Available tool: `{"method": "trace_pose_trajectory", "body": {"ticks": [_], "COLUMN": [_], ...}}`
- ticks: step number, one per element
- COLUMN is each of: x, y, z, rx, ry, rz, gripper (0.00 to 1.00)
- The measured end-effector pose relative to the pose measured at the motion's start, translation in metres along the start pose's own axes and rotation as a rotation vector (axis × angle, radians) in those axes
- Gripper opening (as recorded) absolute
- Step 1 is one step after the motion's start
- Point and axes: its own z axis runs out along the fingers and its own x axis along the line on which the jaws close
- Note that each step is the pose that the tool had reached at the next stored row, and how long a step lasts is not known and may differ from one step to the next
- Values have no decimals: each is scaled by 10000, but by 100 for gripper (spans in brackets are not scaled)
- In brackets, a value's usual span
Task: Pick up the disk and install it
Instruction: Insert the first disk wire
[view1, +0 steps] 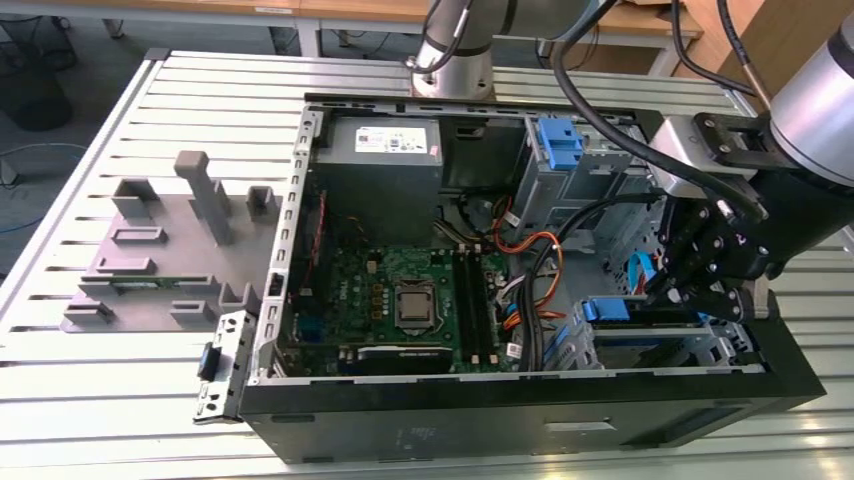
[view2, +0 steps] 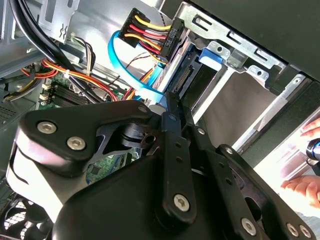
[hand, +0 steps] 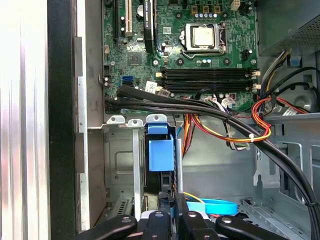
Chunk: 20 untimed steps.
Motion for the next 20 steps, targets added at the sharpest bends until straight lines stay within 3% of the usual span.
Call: {"method": "trace_pose_trajectory", "body": {"ticks": [10,20], "x": [-1,-1], "y": [1,0], "z": [-24,-9], "rx": [0,-8], "ry": [-2,6], "rz": [0,-206], "gripper": [16,16]}}
